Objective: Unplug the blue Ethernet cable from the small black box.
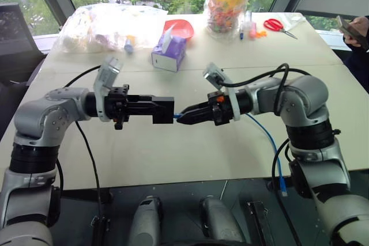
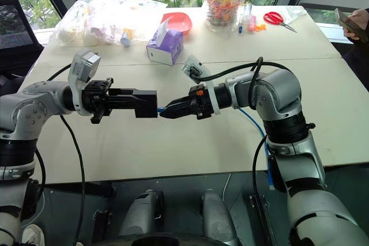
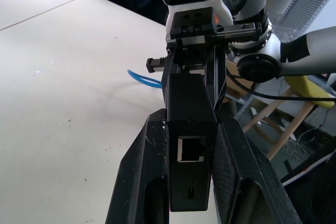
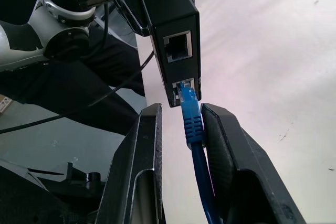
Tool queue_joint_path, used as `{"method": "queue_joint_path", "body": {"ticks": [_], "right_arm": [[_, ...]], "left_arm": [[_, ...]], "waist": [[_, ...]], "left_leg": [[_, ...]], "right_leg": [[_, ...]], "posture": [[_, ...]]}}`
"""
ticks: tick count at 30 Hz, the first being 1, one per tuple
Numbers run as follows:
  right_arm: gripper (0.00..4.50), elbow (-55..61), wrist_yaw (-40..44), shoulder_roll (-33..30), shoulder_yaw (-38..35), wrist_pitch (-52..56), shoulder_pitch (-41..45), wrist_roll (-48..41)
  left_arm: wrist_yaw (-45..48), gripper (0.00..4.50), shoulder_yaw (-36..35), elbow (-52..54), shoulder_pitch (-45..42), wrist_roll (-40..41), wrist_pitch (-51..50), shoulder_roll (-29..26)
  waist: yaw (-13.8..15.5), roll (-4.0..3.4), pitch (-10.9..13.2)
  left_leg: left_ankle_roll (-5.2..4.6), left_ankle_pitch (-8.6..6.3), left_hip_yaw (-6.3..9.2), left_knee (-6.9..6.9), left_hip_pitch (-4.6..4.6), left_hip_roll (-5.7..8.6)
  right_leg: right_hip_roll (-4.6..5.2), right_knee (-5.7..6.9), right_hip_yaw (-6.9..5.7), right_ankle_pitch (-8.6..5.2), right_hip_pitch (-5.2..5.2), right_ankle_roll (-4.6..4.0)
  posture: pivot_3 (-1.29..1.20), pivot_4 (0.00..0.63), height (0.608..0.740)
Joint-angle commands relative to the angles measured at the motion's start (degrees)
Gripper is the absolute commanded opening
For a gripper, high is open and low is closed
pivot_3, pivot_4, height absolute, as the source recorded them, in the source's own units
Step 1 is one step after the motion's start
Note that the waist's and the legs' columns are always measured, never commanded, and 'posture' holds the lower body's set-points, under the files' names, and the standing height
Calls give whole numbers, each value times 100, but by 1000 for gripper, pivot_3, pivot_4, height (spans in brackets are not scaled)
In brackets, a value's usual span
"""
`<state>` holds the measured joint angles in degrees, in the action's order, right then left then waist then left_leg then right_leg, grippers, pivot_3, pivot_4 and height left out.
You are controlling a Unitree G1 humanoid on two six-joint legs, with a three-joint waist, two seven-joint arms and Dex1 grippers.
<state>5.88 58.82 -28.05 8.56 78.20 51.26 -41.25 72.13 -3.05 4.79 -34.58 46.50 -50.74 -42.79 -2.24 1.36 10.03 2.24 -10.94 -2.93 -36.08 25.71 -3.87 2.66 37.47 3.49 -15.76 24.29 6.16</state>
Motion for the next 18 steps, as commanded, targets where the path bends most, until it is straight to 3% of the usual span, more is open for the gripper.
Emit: {"method": "queue_joint_path", "body": {"ticks": [1,18], "right_arm": [[1197,81,26,-28,-2,-13,198,-170],[1197,89,3,-48,75,-43,234,-175]], "left_arm": [[8,487,-64,147,-68,1,79,-73],[-4,487,67,249,34,-159,233,2]], "waist": [[-1,0,0],[-1,0,0]], "left_leg": [[0,0,0,0,0,0],[0,0,0,0,1,0]], "right_leg": [[0,0,0,0,0,0],[0,0,0,-2,1,-5]], "posture": [[0,150,735],[0,150,735]]}}
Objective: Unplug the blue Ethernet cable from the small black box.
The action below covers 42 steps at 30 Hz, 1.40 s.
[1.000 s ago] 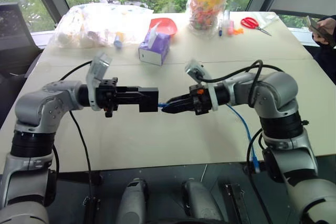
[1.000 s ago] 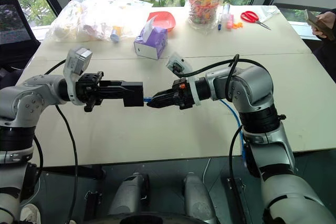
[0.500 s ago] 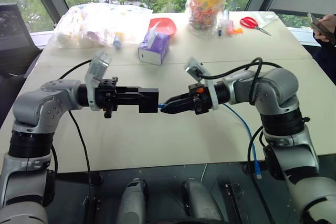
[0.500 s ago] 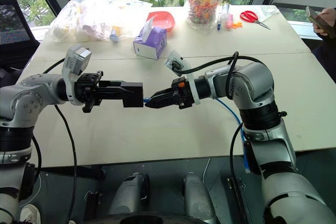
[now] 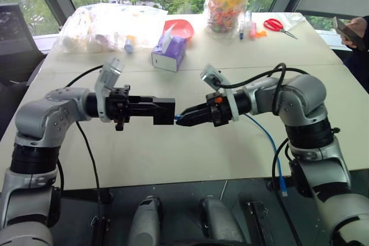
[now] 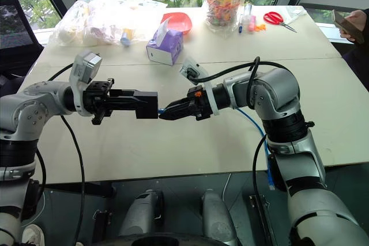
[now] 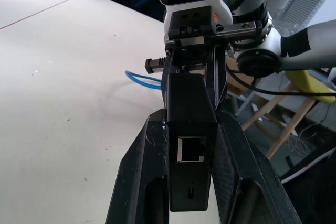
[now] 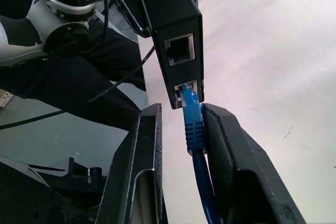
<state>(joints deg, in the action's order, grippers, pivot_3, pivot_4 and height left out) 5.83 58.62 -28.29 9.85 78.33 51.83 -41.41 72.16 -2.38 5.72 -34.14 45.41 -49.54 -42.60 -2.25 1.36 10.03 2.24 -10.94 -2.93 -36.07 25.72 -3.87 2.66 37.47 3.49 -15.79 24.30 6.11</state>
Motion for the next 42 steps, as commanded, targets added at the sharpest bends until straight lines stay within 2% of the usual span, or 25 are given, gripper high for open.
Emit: {"method": "queue_joint_path", "body": {"ticks": [1,4,16,26,30,34,42], "right_arm": [[922,92,19,-19,-55,-57,180,-160],[17,83,5,-11,-54,-55,189,-171],[17,49,-29,-100,43,-182,146,-59],[17,-398,44,-632,232,-865,57,371],[17,-809,8,-745,325,-1659,78,897],[17,-2298,-643,-384,408,-3010,511,1949],[17,-5805,-1961,392,224,-5241,1766,3303]], "left_arm": [[-8,487,10,167,0,-47,120,-17],[13,487,48,205,38,-66,157,-30],[61,487,17,275,120,-27,162,-125],[129,487,-436,443,670,103,181,-708],[52,487,-515,449,749,98,242,-732],[-198,487,-314,433,795,-242,614,-511],[-547,487,177,227,920,-1026,1380,24]], "waist": [[0,0,0],[1,0,0],[-4,0,0],[-12,-1,1],[-10,0,1],[-18,-1,1],[-26,-1,1]], "left_leg": [[0,0,0,0,0,0],[0,0,0,0,0,0],[0,0,0,0,0,0],[0,0,-3,2,2,-1],[0,0,-3,0,2,-1],[0,0,-5,-1,2,0],[0,0,-6,9,9,0]], "right_leg": [[0,0,0,0,0,0],[0,0,0,1,0,2],[0,0,0,-4,1,-7],[2,-2,0,-6,6,-11],[2,-2,0,-6,6,-11],[2,-2,0,-6,6,-11],[0,-1,1,7,15,11]], "posture": [[0,150,735],[0,150,735],[0,150,735],[0,150,735],[0,150,735],[0,150,735],[0,150,735]]}}
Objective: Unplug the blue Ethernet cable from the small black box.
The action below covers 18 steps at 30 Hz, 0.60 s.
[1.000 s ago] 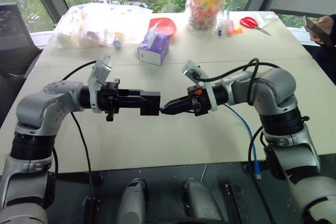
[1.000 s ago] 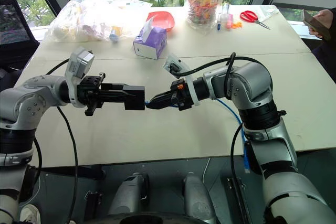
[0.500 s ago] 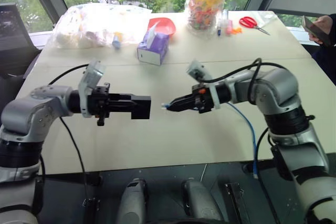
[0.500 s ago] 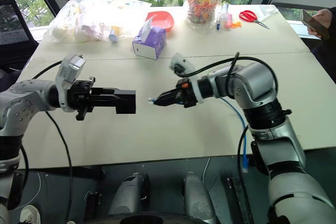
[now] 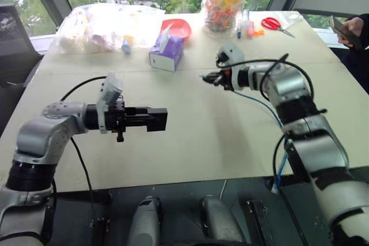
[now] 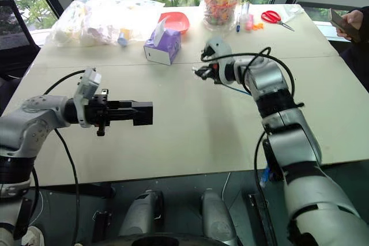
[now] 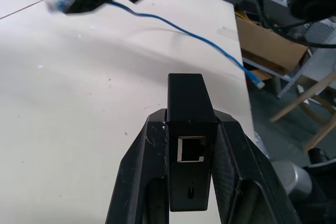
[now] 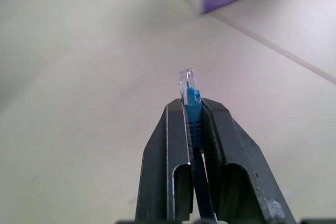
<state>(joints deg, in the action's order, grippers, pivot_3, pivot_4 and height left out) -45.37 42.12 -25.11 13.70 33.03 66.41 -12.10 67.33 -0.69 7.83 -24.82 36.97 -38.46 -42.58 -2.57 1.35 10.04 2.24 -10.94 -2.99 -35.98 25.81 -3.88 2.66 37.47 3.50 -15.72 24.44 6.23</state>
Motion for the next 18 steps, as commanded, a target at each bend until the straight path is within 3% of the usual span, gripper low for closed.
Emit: {"method": "queue_joint_path", "body": {"ticks": [1,4,9,13,18], "right_arm": [[17,-1037,-444,136,-182,-856,415,477],[17,-1915,-1078,324,-146,-987,624,902],[2197,-2200,-934,483,-267,-1012,646,1077],[4323,-2085,-919,444,-420,-948,591,1117],[4418,-1144,-893,150,-990,-499,330,825]], "left_arm": [[-75,487,79,-4,7,-268,355,75],[-368,487,293,-154,13,-665,740,387],[-828,487,453,-439,11,-1238,1376,827],[-1147,487,621,-788,-50,-1774,1911,1100],[-1587,487,704,-1173,-194,-2171,2362,1526]], "waist": [[11,0,0],[17,0,0],[3,-4,2],[1,-5,1],[42,-5,1]], "left_leg": [[0,0,0,1,2,0],[0,0,-1,6,5,3],[0,0,-1,1,9,3],[0,0,0,2,2,1],[0,0,0,-4,5,2]], "right_leg": [[0,0,-1,0,0,1],[4,-2,-1,0,1,1],[2,0,0,1,1,3],[-1,9,0,2,1,5],[1,12,0,2,1,5]], "posture": [[0,150,735],[0,150,735],[0,150,735],[0,150,735],[0,150,735]]}}
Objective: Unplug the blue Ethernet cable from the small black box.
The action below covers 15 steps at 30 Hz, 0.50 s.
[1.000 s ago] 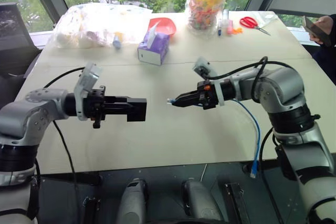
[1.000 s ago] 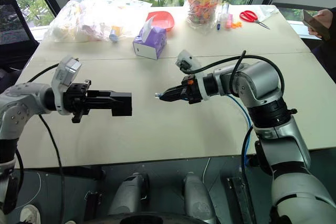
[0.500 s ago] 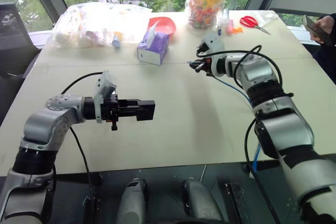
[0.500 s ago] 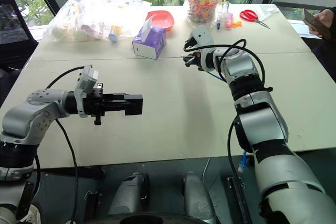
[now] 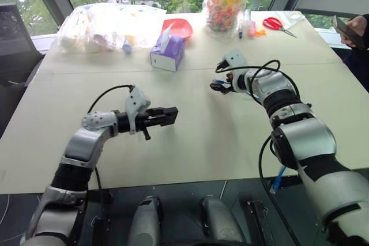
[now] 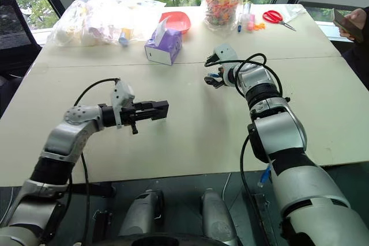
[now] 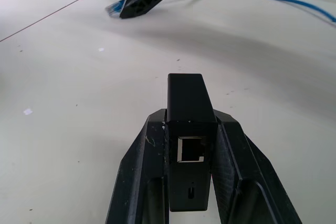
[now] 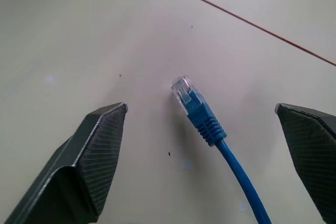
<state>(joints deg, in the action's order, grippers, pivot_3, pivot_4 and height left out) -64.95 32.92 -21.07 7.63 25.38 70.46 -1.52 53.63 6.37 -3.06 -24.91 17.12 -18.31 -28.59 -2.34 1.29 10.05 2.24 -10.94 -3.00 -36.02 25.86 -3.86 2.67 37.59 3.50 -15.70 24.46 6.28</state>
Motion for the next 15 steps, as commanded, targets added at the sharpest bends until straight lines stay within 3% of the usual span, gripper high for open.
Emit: {"method": "queue_joint_path", "body": {"ticks": [1,7,15], "right_arm": [[4418,1134,62,-308,-469,435,-189,-285],[4418,4311,121,-566,-886,2088,-1542,-823],[4418,6259,-144,-622,-1076,3255,-2362,-1191]], "left_arm": [[-264,487,-1,-161,-218,-239,436,200],[-624,487,-51,-870,-603,-476,974,703],[-820,487,-108,-1722,-681,-632,1608,1049]], "waist": [[32,0,0],[133,0,-1],[145,-1,-2]], "left_leg": [[0,0,1,-1,1,0],[0,0,3,-6,0,0],[0,0,5,-11,-2,1]], "right_leg": [[0,0,0,0,-1,0],[-1,1,0,2,-2,4],[-3,11,0,3,-1,5]], "posture": [[0,150,735],[0,150,735],[0,150,735]]}}
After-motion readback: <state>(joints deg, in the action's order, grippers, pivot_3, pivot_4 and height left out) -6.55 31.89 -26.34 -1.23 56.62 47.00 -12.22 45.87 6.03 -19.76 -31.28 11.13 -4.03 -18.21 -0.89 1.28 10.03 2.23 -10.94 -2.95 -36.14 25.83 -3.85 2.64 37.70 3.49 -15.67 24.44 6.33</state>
